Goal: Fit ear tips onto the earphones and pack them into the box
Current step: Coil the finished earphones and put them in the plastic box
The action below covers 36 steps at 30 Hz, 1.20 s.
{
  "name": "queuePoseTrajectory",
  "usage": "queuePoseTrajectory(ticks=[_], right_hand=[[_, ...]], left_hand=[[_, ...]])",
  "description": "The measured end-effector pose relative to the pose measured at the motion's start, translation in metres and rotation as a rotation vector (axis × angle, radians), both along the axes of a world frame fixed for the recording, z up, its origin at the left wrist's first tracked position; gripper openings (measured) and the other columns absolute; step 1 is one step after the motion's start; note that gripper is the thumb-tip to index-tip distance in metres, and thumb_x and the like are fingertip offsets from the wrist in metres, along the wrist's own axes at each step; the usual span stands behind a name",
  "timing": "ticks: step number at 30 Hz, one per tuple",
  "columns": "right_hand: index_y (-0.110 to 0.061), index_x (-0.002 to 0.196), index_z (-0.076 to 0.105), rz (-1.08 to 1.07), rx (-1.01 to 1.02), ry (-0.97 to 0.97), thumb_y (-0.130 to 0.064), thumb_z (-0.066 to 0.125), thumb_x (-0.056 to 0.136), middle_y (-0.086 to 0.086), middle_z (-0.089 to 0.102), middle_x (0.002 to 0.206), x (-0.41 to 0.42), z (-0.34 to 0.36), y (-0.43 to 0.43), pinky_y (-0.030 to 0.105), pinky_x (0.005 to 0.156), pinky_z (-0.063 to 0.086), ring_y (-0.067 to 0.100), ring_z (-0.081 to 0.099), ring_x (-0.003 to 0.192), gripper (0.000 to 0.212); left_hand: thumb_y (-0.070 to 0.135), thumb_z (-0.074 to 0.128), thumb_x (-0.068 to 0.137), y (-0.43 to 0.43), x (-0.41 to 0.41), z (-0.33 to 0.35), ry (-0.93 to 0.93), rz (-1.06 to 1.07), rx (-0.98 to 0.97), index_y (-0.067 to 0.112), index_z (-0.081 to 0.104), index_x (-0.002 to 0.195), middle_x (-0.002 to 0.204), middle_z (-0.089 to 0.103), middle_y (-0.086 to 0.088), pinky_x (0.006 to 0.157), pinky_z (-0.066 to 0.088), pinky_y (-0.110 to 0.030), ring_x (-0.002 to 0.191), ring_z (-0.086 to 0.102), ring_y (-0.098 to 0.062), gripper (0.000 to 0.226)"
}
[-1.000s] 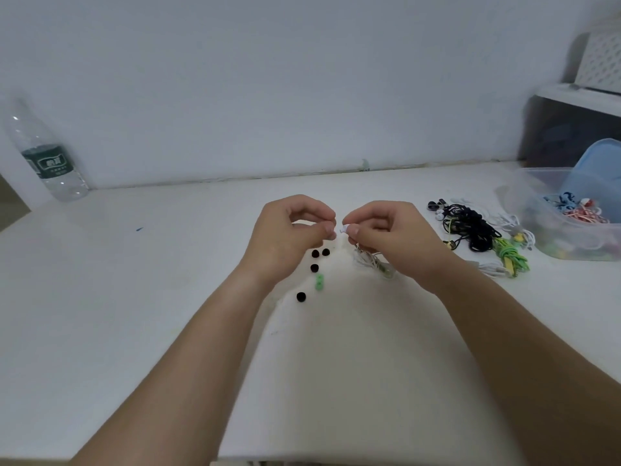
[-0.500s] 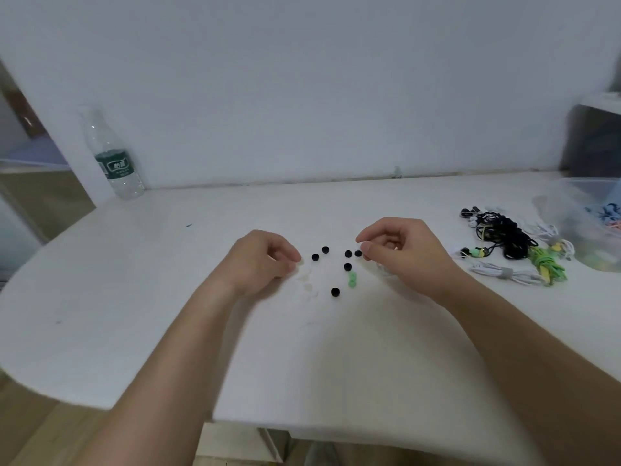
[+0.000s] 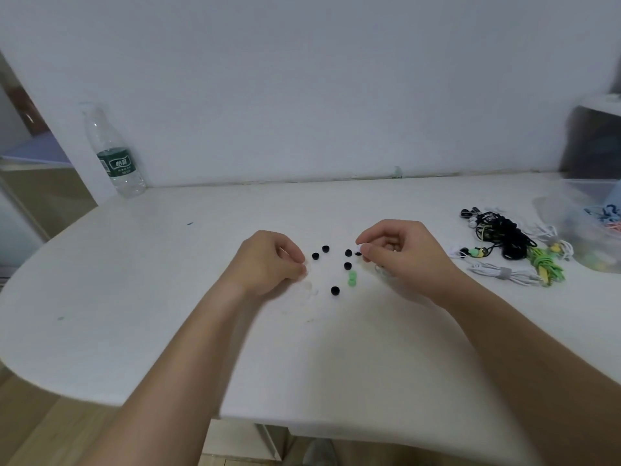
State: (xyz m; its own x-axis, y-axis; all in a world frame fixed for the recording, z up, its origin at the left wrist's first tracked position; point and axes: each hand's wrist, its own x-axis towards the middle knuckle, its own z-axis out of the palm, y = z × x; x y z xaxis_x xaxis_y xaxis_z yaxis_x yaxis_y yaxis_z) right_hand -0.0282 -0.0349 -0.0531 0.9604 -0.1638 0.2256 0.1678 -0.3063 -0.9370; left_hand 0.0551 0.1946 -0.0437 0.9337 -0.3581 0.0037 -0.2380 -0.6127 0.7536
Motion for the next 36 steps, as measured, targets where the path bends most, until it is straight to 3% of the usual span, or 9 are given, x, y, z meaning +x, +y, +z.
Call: queuePoseTrajectory(ticks=[2, 6, 10, 14, 19, 25, 36], right_hand=[[-0.01, 0.093, 0.074, -0.007, 0.019, 0.007, -0.003, 0.068, 0.091, -0.005, 0.071, 0.067, 0.0, 0.001, 0.0, 0.015, 0.056, 0.043, 0.003, 0.054, 0.053, 0.009], [-0.01, 0.094, 0.073, -0.025, 0.065, 0.024, -0.006, 0.067, 0.092, 0.004, 0.072, 0.072, 0.0, 0.002, 0.0, 0.018, 0.054, 0.042, 0.007, 0.053, 0.052, 0.008], [-0.004, 0.099, 0.071, -0.057, 0.172, 0.015, -0.004, 0.065, 0.094, 0.009, 0.073, 0.076, 0.0, 0.005, -0.003, 0.019, 0.048, 0.039, 0.009, 0.05, 0.051, 0.008], [-0.008, 0.101, 0.068, -0.142, 0.236, -0.03, -0.006, 0.065, 0.095, 0.001, 0.076, 0.075, 0.001, 0.006, -0.009, 0.017, 0.054, 0.048, 0.009, 0.056, 0.061, 0.007], [-0.014, 0.095, 0.07, -0.157, 0.26, -0.08, -0.008, 0.067, 0.093, 0.003, 0.077, 0.078, 0.003, 0.007, -0.013, 0.021, 0.06, 0.048, 0.012, 0.058, 0.065, 0.006], [-0.008, 0.095, 0.071, -0.085, 0.27, -0.121, -0.007, 0.07, 0.09, 0.008, 0.075, 0.076, 0.002, 0.008, -0.012, 0.028, 0.064, 0.046, 0.022, 0.054, 0.068, 0.005], [-0.009, 0.092, 0.072, -0.072, 0.237, -0.129, -0.007, 0.071, 0.089, 0.008, 0.074, 0.074, 0.002, 0.008, -0.012, 0.018, 0.06, 0.047, 0.012, 0.058, 0.062, 0.004]], left_hand=[[0.007, 0.081, 0.079, 0.004, -0.001, 0.009, 0.076, 0.036, -0.195, 0.012, 0.073, 0.085, 0.07, 0.071, -0.004, 0.069, 0.057, -0.029, 0.066, 0.068, -0.016, 0.011], [-0.003, 0.074, 0.084, -0.01, -0.006, 0.03, 0.296, -0.027, -0.534, 0.005, 0.07, 0.09, 0.078, 0.072, -0.007, 0.071, 0.059, -0.022, 0.076, 0.073, -0.018, 0.011], [-0.008, 0.069, 0.086, -0.041, -0.002, 0.036, 0.458, -0.135, -0.721, 0.007, 0.069, 0.091, 0.089, 0.073, -0.01, 0.076, 0.059, -0.022, 0.082, 0.073, -0.02, 0.015], [-0.011, 0.064, 0.088, -0.064, 0.003, 0.028, 0.54, -0.177, -0.868, 0.005, 0.067, 0.097, 0.092, 0.074, -0.011, 0.082, 0.059, -0.023, 0.085, 0.073, -0.02, 0.018], [-0.012, 0.064, 0.086, -0.068, 0.005, 0.014, 0.537, -0.202, -0.924, 0.005, 0.066, 0.099, 0.092, 0.075, -0.011, 0.081, 0.059, -0.023, 0.085, 0.074, -0.02, 0.021], [-0.012, 0.064, 0.086, -0.069, 0.004, 0.014, 0.507, -0.214, -0.917, 0.005, 0.067, 0.096, 0.089, 0.076, -0.009, 0.073, 0.058, -0.022, 0.08, 0.075, -0.021, 0.02], [-0.014, 0.066, 0.084, -0.073, 0.001, 0.012, 0.447, -0.259, -0.883, 0.006, 0.066, 0.094, 0.089, 0.076, -0.009, 0.081, 0.059, -0.024, 0.081, 0.073, -0.02, 0.023]])
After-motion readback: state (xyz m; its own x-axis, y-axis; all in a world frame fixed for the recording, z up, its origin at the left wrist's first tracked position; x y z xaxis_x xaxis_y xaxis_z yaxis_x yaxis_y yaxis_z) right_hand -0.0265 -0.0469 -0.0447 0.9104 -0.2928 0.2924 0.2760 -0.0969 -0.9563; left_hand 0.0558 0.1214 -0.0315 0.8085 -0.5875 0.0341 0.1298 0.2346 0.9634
